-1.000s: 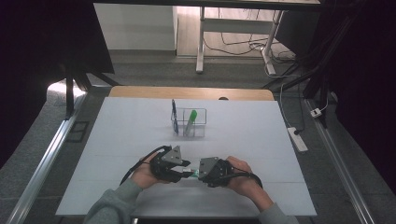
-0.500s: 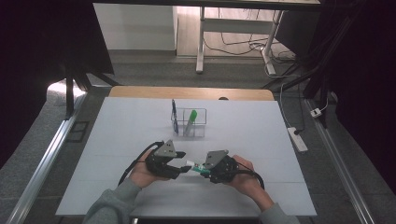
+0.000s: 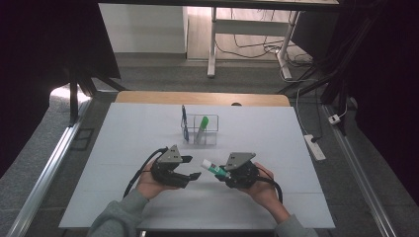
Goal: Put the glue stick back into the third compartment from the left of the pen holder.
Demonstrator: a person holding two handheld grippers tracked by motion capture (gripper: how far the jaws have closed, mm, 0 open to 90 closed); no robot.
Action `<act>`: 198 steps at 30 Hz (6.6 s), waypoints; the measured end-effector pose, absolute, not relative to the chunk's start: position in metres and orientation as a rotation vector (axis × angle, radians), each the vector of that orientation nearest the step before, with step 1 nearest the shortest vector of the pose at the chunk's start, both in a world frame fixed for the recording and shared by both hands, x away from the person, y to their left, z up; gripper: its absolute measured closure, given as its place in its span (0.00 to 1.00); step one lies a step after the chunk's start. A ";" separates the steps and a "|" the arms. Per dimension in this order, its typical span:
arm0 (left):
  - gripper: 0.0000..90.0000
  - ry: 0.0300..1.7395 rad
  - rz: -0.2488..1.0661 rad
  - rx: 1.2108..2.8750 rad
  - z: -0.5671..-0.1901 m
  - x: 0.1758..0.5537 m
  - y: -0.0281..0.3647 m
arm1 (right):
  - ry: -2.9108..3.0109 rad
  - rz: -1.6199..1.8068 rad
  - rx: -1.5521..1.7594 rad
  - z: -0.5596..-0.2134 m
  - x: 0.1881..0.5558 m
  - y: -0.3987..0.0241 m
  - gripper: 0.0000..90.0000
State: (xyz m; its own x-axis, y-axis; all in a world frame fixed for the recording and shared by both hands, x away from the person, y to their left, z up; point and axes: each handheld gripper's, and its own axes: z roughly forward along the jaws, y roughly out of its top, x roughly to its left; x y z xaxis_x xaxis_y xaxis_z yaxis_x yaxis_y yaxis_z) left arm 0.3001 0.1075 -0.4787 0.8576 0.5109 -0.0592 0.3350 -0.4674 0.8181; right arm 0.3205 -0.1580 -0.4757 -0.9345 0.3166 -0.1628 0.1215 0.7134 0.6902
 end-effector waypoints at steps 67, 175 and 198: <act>0.70 0.653 0.018 1.856 -0.481 0.312 0.092 | 2.530 1.203 0.365 -0.489 0.309 -0.141 0.73; 0.71 0.835 0.366 1.932 -0.401 0.431 0.080 | 2.430 1.228 0.855 -0.486 0.313 -0.284 0.46; 0.49 0.748 0.305 1.915 -0.410 0.403 0.093 | 2.425 1.221 0.858 -0.486 0.313 -0.285 0.46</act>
